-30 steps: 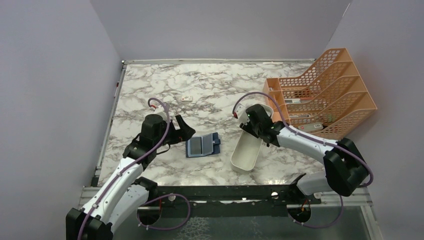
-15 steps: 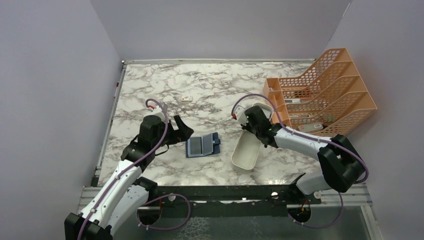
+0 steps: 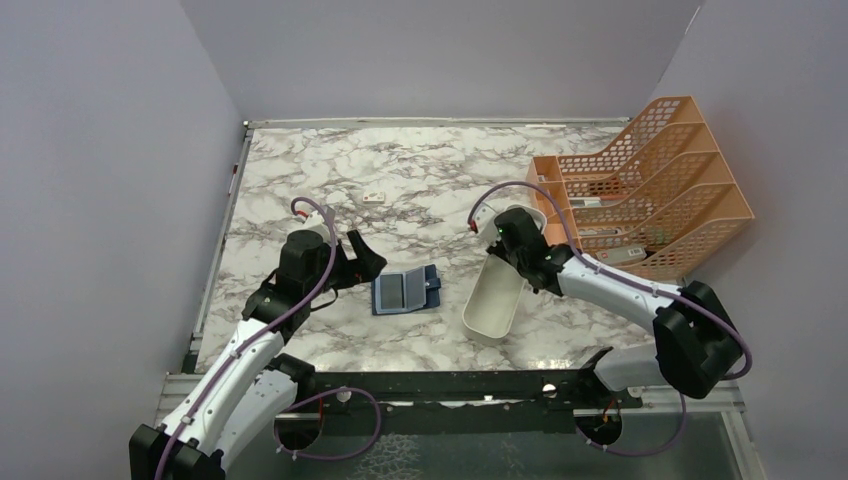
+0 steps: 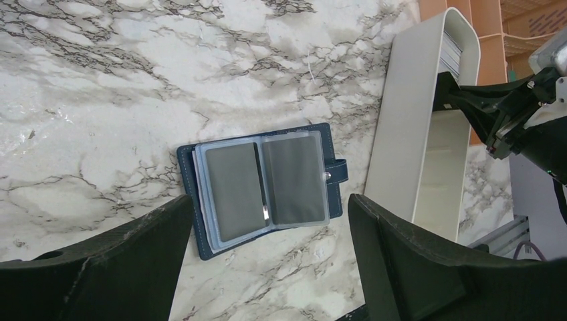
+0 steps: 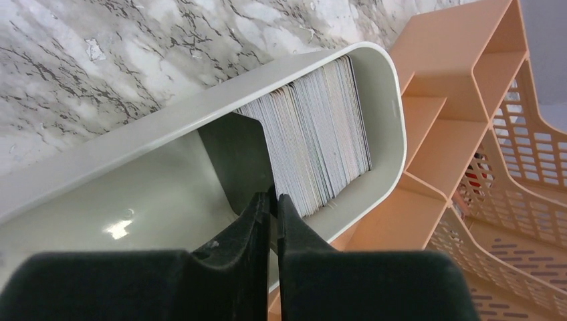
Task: Put the credit cards into the card holder
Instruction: Pick up the credit card from the storage box.
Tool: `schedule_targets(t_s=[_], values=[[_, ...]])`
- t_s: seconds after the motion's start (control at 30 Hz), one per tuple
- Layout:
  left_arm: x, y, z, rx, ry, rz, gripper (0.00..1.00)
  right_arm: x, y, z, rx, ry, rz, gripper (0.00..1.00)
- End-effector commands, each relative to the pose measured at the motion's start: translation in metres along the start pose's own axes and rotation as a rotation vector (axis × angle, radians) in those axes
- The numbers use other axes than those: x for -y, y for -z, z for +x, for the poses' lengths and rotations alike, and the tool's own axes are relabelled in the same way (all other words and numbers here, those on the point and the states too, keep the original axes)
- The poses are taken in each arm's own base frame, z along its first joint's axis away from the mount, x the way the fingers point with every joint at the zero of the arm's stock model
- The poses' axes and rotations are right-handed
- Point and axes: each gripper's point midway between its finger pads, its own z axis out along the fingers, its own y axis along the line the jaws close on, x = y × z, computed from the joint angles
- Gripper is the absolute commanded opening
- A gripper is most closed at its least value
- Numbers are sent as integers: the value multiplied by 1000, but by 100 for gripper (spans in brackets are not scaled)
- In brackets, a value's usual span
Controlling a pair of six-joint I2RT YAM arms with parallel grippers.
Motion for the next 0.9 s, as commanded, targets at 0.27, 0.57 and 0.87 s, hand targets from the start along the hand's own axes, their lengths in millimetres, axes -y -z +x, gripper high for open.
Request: schedule_targets(t_s=[0.27,0.57,0.87], values=[[13,-2,-5,2,19,48,81,-3,43,-23,38,-101,-173,1],[44,3,-8,-26,21,194,75,15,85,-59,157,-288,-202,1],[103,21,-14,-53,85,514,70,6,154,-158,573,-756,-518,1]])
